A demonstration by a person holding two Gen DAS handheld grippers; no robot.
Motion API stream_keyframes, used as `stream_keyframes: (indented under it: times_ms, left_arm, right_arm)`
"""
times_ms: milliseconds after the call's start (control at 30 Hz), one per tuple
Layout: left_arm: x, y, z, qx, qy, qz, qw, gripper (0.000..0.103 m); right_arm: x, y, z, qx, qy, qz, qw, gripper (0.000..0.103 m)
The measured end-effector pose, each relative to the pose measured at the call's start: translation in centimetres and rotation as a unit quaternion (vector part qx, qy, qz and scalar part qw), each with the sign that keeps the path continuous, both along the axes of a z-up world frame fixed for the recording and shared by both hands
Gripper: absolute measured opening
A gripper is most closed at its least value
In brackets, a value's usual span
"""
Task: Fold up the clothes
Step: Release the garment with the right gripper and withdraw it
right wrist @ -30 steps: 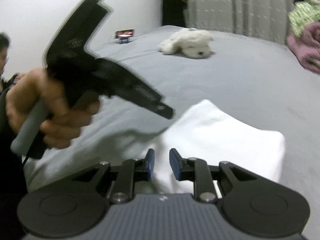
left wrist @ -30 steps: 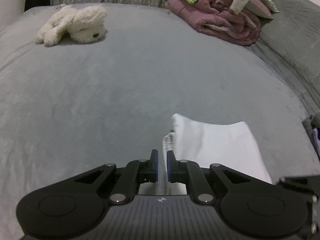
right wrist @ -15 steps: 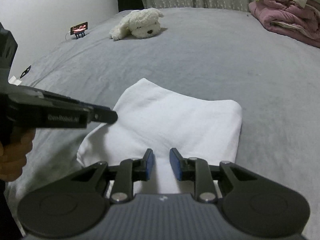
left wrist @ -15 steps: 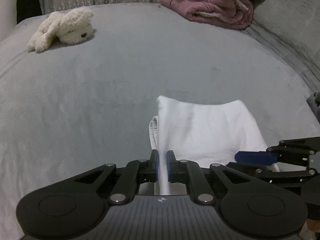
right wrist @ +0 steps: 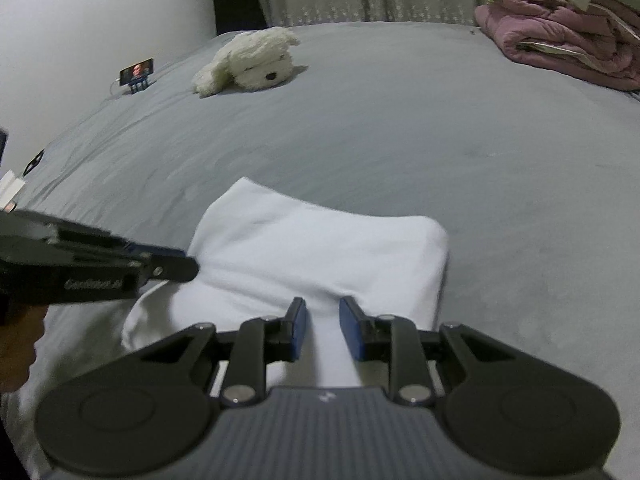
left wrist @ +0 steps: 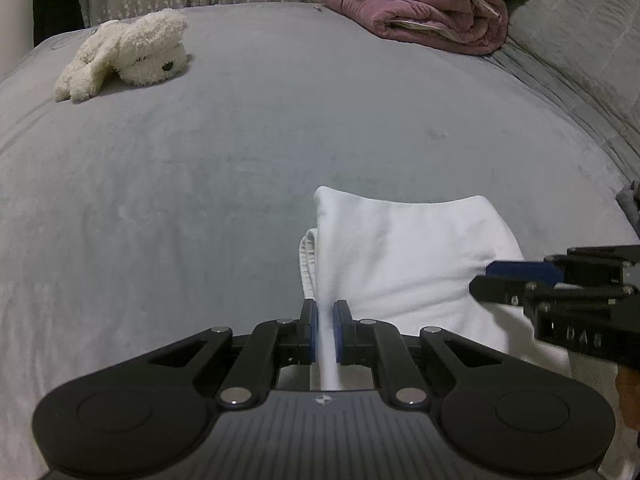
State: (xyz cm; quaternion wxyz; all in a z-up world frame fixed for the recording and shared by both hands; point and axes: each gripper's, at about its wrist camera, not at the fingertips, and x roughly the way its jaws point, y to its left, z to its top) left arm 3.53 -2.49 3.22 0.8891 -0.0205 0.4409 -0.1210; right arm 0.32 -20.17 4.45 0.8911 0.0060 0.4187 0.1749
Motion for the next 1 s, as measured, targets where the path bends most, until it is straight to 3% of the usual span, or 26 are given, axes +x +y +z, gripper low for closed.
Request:
stream_keyframes:
  times_ms: [1000]
  left_arm:
    - [-0.1, 0.1, 0.1, -0.007, 0.008, 0.007, 0.9999, 0.01]
  right_arm:
    - [4.2, -3.8, -0.9, 0.025, -0.02, -0.099, 0.995, 0.022]
